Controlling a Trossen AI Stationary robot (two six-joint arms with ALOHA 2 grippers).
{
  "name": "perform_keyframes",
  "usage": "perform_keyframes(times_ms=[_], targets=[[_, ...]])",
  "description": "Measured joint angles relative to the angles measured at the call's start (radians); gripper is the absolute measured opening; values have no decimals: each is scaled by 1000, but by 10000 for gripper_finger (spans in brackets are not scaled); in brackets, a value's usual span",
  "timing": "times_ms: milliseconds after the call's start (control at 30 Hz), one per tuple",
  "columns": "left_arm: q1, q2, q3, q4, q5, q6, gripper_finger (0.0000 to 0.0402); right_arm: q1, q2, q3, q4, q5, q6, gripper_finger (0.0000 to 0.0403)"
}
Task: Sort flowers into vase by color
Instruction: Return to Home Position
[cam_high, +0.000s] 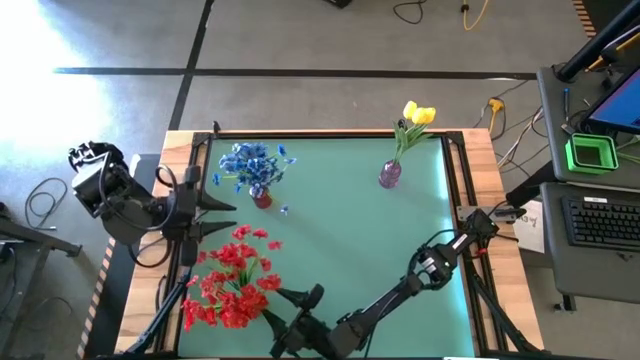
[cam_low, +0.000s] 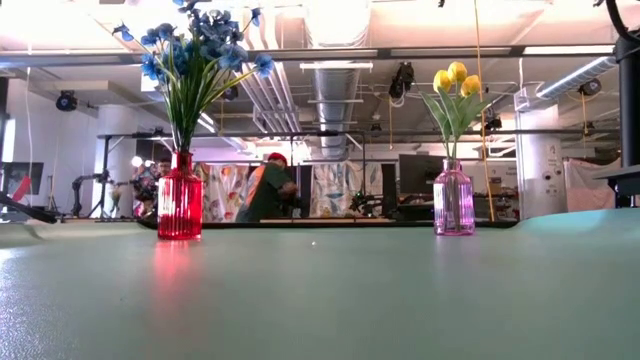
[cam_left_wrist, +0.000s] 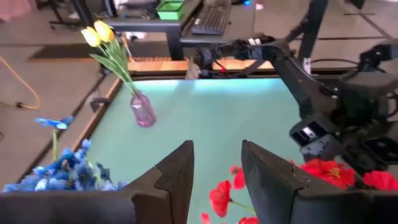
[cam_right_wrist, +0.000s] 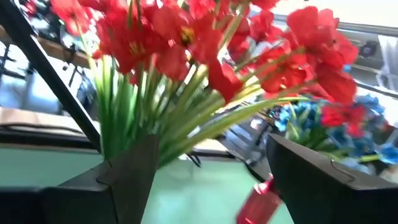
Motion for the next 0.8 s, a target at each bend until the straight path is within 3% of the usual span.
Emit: perform_keyframes(times_ms=[367,567,800], targets=[[-247,50,-8,4,-254,-37,123,58,-7,0,58,207,-177,293],[-390,78,-8,3,-357,-59,123,89,-33,-3,297,236,-417,292],[-478,101,-8,-1,-449,-85,123,84,-84,-54,284,207,-473,283]])
